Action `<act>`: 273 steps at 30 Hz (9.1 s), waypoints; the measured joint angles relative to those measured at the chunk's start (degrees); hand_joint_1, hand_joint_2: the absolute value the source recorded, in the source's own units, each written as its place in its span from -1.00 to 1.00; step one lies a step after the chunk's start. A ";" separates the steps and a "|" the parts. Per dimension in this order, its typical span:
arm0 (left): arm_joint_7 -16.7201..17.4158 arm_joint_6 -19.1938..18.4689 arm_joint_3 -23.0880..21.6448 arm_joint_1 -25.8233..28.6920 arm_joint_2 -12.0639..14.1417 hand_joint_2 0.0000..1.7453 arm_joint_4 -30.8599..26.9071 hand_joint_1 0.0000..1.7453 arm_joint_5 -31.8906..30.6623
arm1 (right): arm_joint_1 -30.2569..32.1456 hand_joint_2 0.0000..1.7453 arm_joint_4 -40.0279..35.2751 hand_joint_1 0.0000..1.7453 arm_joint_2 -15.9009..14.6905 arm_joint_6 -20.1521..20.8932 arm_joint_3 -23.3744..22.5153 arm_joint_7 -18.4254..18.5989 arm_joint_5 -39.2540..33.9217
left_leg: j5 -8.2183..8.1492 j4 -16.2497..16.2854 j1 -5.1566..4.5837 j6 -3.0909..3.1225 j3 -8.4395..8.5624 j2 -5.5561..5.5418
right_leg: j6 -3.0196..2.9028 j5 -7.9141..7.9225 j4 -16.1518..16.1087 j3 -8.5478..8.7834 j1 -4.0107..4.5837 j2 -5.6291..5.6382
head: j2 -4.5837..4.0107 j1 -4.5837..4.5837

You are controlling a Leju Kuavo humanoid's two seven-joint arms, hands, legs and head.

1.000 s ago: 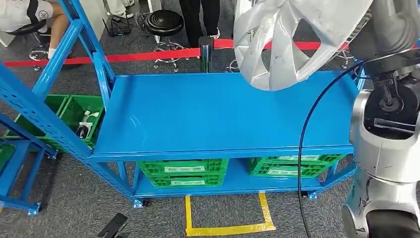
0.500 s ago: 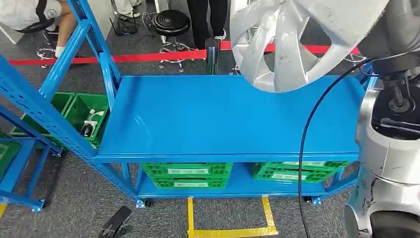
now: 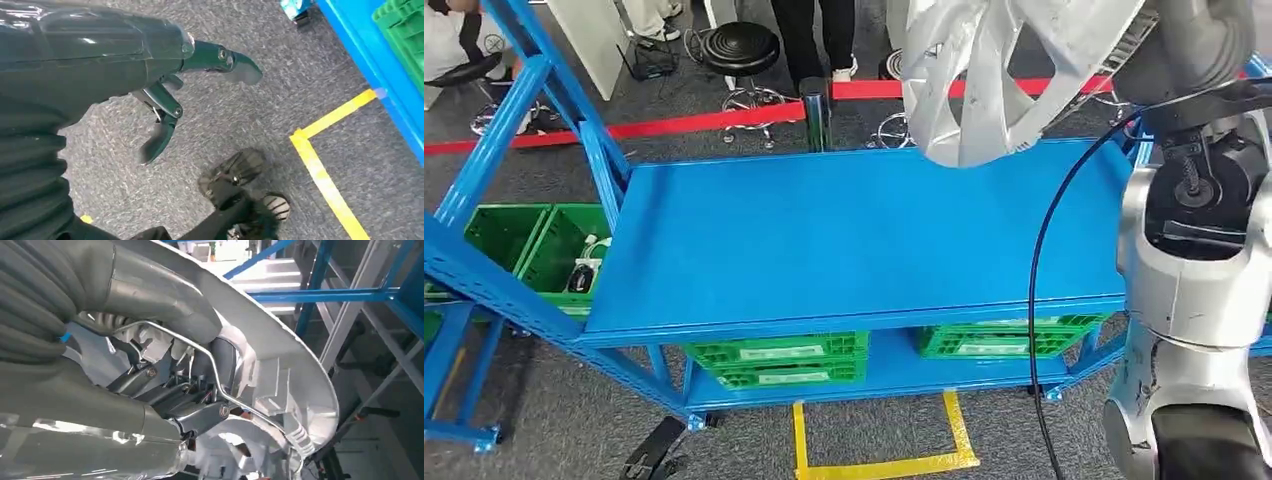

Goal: Take the parts from the cabinet and place them on the table.

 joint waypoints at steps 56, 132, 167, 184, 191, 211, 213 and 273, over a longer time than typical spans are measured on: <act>4.70 4.04 0.68 2.95 3.98 1.00 -2.06 -1.00 0.79 | 2.18 1.00 -1.57 1.00 0.15 -2.67 0.15 -0.53 9.31 | -10.38 12.64 0.34 -1.36 -5.18 0.06 | -1.05 0.56 -2.63 1.78 0.64 -0.50 | 0.00 1.03; -3.13 11.17 -2.64 6.53 -2.49 1.00 3.56 -1.00 33.38 | 0.88 1.00 5.51 1.00 8.44 -5.64 13.90 -1.92 10.23 | -2.66 -1.03 0.36 1.75 1.79 0.29 | 1.59 -10.63 14.61 -4.08 0.72 -0.53 | 0.00 1.88; -3.54 11.67 -4.57 6.29 -2.64 1.00 4.72 -1.00 34.51 | 0.36 1.00 6.38 1.00 9.14 -5.29 15.41 -1.97 10.80 | -1.30 -1.64 0.02 1.83 1.48 -3.36 | 0.20 -3.52 7.95 -1.48 0.79 0.52 | 0.00 2.25; 9.31 26.97 -4.79 8.85 6.80 1.00 -10.91 -1.00 38.93 | -1.10 1.00 8.46 1.00 11.56 -3.02 15.74 -5.14 9.84 | -2.44 -1.02 0.39 -2.44 1.68 6.92 | -0.28 -1.29 -0.60 1.69 0.52 -4.45 | 0.00 -0.41; 13.68 27.36 -4.85 9.51 7.48 1.00 -17.62 -1.00 42.14 | -2.70 1.00 10.42 1.00 13.35 -1.27 16.89 -6.14 8.39 | -1.04 -1.69 0.51 0.80 0.86 2.05 | 1.25 -5.95 4.66 -0.09 0.37 -1.45 | 0.00 0.59; 9.49 37.73 -7.04 9.79 5.66 1.00 -26.29 -1.00 52.68 | -3.37 1.00 17.51 1.00 17.25 0.90 20.68 -9.55 4.98 | -5.63 12.56 1.38 -2.51 -7.25 0.38 | -1.39 -0.20 -1.69 1.77 0.65 -3.11 | 0.00 0.09; 9.22 36.78 -7.43 9.87 6.08 1.00 -26.84 -1.00 52.35 | -3.64 1.00 17.81 1.00 17.27 0.28 20.94 -9.24 5.40 | -1.21 3.62 1.68 -3.12 -1.92 2.05 | -0.64 -0.72 -1.06 1.77 0.36 -4.40 | 0.00 0.00; 4.72 19.82 -11.74 7.08 1.38 1.00 -6.71 -1.00 50.90 | -8.45 1.00 24.76 1.00 19.32 0.85 23.47 -9.84 8.57 | -3.43 9.65 1.64 -3.10 -5.78 0.62 | -1.65 -0.12 -1.39 1.34 0.86 -3.48 | 0.00 0.46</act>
